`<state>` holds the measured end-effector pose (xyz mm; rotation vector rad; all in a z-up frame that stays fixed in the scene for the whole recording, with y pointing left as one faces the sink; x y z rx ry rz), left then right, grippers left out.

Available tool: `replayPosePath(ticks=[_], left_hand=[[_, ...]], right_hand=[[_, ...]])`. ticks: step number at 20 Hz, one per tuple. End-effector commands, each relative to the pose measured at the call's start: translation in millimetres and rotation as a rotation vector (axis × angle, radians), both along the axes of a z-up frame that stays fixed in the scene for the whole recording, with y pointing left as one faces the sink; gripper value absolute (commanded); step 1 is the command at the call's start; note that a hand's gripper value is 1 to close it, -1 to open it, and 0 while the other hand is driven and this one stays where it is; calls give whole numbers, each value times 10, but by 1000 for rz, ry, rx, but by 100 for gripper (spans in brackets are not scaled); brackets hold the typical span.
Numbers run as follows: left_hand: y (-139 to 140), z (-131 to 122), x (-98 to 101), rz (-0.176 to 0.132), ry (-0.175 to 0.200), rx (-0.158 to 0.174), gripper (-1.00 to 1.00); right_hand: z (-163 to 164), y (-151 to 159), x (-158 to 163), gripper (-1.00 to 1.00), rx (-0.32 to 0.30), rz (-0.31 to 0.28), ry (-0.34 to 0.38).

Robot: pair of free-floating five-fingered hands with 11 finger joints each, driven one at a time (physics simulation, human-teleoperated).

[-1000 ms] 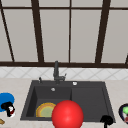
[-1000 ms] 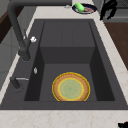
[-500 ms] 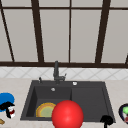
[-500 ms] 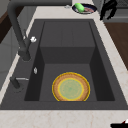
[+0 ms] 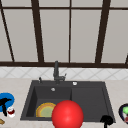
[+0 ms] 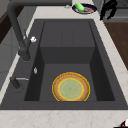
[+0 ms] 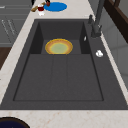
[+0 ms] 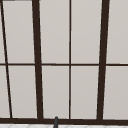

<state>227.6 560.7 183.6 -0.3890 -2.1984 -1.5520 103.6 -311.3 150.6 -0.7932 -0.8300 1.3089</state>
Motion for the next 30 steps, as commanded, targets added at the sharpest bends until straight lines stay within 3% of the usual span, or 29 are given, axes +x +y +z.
replayPosePath(ticks=[1,4,9,13,16,23,26,28,30], left_hand=[[199,161,2,29,11,0,-100],[398,191,1,26,4,5,-100],[708,199,94,21,44,12,-100],[936,107,204,27,40,7,-100],[1047,-80,357,24,62,10,-100],[1304,-665,928,11,47,15,-100],[1496,-907,1139,-7,65,14,-100],[1661,-962,1104,-34,100,-7,-100],[1757,-904,1110,-39,127,-83,-100]], right_hand=[[0,0,0,0,0,0,0],[0,0,0,0,0,0,0],[0,0,0,0,0,0,0],[0,0,0,0,0,0,0],[0,0,0,0,0,0,0],[0,0,0,0,0,0,0],[0,0,0,0,0,0,0],[0,0,0,0,0,0,0],[0,0,0,0,0,0,0]])
